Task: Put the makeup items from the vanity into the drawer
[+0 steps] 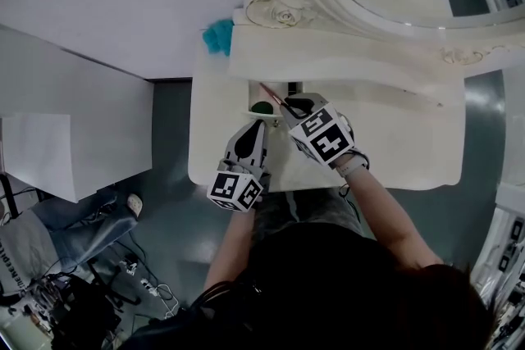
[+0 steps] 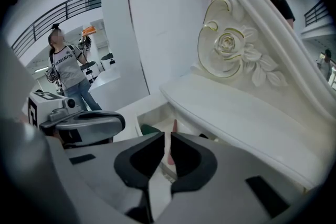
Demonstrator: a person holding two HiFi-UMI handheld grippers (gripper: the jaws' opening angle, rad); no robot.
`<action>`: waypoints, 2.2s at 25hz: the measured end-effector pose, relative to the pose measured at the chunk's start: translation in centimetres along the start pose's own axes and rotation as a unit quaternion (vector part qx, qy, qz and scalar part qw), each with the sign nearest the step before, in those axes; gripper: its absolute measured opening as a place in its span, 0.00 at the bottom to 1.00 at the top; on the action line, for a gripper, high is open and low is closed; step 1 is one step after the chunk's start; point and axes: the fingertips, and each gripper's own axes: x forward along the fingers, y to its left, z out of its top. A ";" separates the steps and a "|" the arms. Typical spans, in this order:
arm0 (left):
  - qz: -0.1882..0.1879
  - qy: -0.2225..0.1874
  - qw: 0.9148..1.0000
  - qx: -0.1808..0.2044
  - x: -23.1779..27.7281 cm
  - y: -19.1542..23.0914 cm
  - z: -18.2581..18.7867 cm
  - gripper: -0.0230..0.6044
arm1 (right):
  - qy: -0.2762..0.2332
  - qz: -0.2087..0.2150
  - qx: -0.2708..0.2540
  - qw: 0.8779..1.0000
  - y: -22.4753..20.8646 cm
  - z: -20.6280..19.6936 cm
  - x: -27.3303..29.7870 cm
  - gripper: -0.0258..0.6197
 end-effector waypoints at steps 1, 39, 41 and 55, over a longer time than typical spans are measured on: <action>-0.002 0.001 1.000 0.001 0.1 -0.1 -0.1 0.06 | -0.002 -0.001 0.001 1.000 0.0 -0.1 -0.1 0.09; -0.213 0.131 0.967 0.050 9.2 -15.8 -7.0 0.06 | -0.091 -0.086 0.163 0.979 -8.1 -9.7 -11.5 0.07; -0.223 0.138 0.964 0.051 9.6 -16.7 -7.6 0.06 | -0.094 -0.095 0.173 0.976 -8.7 -10.6 -12.1 0.07; -0.291 0.193 0.935 0.056 12.3 -22.6 -12.7 0.06 | -0.109 -0.151 0.247 0.951 -11.9 -17.3 -16.0 0.07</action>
